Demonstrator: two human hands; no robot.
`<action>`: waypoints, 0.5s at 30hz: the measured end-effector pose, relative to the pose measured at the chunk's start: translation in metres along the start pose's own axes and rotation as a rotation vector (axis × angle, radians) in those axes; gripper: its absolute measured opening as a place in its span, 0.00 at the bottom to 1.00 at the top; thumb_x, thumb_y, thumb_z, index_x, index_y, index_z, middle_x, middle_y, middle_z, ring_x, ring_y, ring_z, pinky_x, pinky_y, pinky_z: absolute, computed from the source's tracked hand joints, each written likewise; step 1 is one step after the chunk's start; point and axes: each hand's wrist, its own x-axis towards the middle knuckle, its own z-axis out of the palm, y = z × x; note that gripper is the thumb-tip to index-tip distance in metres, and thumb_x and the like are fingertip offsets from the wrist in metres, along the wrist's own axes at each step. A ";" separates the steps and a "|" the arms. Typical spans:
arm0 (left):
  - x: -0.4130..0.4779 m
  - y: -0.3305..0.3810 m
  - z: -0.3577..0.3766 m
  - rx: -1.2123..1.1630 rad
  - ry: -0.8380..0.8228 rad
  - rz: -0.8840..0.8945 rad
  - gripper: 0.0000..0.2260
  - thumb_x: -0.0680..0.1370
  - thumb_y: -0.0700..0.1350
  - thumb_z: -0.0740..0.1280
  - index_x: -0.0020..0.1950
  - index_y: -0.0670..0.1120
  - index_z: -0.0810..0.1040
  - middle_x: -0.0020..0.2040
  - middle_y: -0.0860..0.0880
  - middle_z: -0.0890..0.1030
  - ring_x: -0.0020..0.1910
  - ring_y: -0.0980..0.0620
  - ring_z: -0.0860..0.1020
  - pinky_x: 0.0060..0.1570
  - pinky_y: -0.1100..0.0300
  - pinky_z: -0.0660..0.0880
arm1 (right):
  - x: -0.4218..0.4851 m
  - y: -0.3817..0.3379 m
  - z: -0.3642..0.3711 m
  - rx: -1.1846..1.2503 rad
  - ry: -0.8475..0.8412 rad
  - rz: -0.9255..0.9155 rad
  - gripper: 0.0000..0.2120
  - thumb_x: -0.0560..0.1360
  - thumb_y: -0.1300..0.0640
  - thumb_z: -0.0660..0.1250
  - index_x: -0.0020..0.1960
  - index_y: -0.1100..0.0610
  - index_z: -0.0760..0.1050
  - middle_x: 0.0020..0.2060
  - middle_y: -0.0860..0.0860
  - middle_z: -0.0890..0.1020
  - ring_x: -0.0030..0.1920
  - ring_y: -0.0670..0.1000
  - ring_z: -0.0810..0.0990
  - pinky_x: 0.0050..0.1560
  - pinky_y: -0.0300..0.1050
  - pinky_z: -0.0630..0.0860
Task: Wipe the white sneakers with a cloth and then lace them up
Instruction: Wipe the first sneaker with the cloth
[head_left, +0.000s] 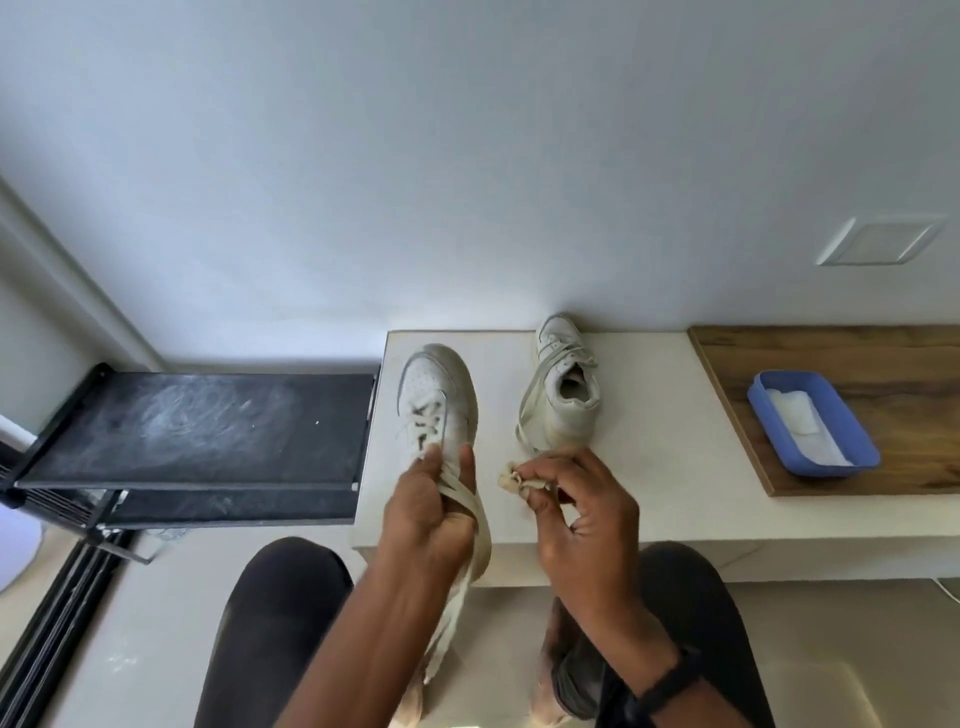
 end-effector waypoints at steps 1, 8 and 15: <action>0.012 -0.004 0.002 0.014 -0.003 0.023 0.12 0.84 0.37 0.62 0.67 0.36 0.73 0.59 0.37 0.80 0.40 0.47 0.81 0.41 0.59 0.84 | 0.001 0.005 0.008 0.007 0.002 0.038 0.14 0.70 0.73 0.74 0.47 0.56 0.82 0.45 0.45 0.82 0.48 0.44 0.83 0.46 0.41 0.81; 0.091 -0.013 0.058 0.011 0.062 0.190 0.17 0.84 0.35 0.60 0.73 0.40 0.69 0.71 0.40 0.72 0.63 0.39 0.78 0.58 0.50 0.81 | 0.012 0.069 0.047 0.019 0.052 0.363 0.10 0.71 0.66 0.77 0.44 0.52 0.83 0.42 0.41 0.83 0.45 0.44 0.83 0.44 0.35 0.78; 0.172 -0.003 0.113 -0.025 0.147 0.220 0.20 0.83 0.32 0.58 0.74 0.44 0.70 0.71 0.42 0.72 0.67 0.40 0.76 0.52 0.50 0.82 | -0.007 0.138 0.061 -0.040 0.048 0.581 0.24 0.66 0.72 0.77 0.36 0.41 0.79 0.38 0.41 0.84 0.39 0.42 0.82 0.37 0.28 0.75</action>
